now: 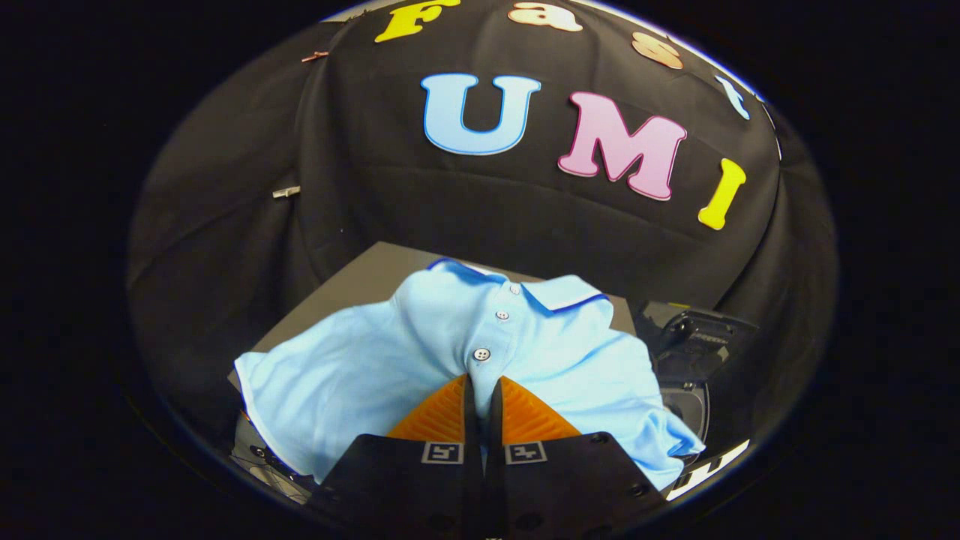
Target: Put the clothes into the washing machine and then close the washing machine lid.
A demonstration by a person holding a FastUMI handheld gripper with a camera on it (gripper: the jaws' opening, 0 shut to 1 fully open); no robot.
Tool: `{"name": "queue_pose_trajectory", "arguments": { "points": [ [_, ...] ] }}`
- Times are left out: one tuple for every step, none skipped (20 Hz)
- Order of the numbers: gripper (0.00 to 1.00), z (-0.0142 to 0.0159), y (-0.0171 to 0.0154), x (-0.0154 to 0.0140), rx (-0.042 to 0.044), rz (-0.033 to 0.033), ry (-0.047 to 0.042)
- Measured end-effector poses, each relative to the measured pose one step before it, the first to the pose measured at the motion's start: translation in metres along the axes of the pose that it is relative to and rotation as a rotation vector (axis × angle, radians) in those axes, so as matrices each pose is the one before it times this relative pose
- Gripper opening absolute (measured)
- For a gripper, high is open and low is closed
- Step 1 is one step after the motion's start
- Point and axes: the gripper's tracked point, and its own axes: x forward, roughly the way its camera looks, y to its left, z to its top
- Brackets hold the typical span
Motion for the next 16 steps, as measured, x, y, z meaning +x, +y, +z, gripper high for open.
{"name": "queue_pose_trajectory", "arguments": {
  "points": [
    [0.06, 0.00350, -0.00172, -0.00760, 0.00869, 0.01103, -0.00996],
    [0.06, 0.00107, -0.00106, -0.00556, 0.01039, 0.01611, -0.00398],
    [0.05, -0.00066, -0.00257, -0.00238, 0.00581, 0.01206, -0.00024],
    [0.05, -0.00217, -0.00283, -0.00040, 0.00074, 0.01542, 0.00023],
    [0.05, -0.00221, -0.00220, -0.00150, -0.00198, 0.01668, -0.00183],
    [0.06, -0.00125, -0.00202, -0.00146, -0.00510, 0.02150, -0.00210],
    [0.05, -0.00254, -0.00417, -0.00211, -0.01060, 0.01729, -0.00124],
    [0.06, -0.00163, -0.00644, -0.00211, -0.00798, 0.01098, 0.00132],
    [0.06, -0.00171, -0.00731, -0.00248, 0.00076, 0.01101, -0.00003],
    [0.06, -0.00124, -0.00744, -0.00239, 0.00671, 0.01083, 0.00415],
    [0.06, -0.00256, -0.00628, -0.00235, 0.00816, 0.01109, 0.00576],
    [0.06, -0.00044, -0.00700, -0.00270, 0.00678, 0.01100, 0.00452],
    [0.05, -0.00005, -0.00868, -0.00267, 0.00541, 0.00989, 0.00100],
    [0.05, 0.00003, -0.00940, -0.00289, 0.00848, 0.01067, 0.00167],
    [0.06, -0.00222, -0.01010, -0.00258, 0.01099, 0.00909, 0.00605],
    [0.06, -0.00006, -0.01057, -0.00244, 0.01505, 0.00588, 0.00249]
  ]
}}
